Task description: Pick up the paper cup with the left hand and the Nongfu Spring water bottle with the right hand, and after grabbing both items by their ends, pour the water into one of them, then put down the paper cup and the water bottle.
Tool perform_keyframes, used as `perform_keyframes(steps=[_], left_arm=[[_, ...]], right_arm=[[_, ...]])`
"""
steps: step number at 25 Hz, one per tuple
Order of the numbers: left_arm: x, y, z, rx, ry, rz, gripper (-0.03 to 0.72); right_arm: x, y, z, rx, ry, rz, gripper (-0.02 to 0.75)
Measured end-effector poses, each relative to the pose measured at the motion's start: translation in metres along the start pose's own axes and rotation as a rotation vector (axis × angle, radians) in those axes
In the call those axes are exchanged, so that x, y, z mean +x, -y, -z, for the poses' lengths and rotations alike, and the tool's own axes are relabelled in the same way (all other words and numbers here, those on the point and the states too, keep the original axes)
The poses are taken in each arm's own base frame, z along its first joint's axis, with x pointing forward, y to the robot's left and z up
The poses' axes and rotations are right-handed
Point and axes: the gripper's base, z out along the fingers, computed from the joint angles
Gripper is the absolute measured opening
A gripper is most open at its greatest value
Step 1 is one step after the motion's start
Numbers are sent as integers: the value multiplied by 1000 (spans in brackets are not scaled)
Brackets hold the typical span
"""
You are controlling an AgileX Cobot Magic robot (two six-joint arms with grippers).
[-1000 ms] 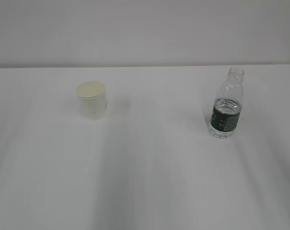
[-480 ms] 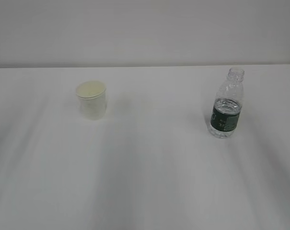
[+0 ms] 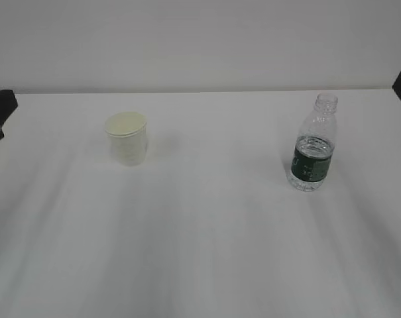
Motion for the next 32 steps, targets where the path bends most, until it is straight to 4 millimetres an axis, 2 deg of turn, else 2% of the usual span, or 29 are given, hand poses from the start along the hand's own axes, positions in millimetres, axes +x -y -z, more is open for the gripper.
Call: perform_keyframes(steps=[4, 7, 11, 17, 19, 26, 32], left_arm=[[20, 5, 5, 37, 52, -8, 418], [34, 6, 4, 55, 22, -27, 411], [47, 14, -3, 148, -10, -111, 409], [72, 17, -16, 205, -47, -133, 409], [82, 18, -20, 228, -57, -136, 412], [121, 17, -30, 264, -179, -137, 511], [139, 15, -32, 258, -249, -132, 557]], right_arm=[[18, 0, 1, -10, -16, -17, 573], [36, 0, 4, -17, -41, -26, 573], [55, -1, 6, -30, -40, -40, 573], [84, -1, -2, -41, -97, -66, 573], [100, 0, -5, -38, -167, -73, 573], [148, 3, -10, -24, -402, -31, 573], [156, 5, -24, -28, -419, 8, 589]])
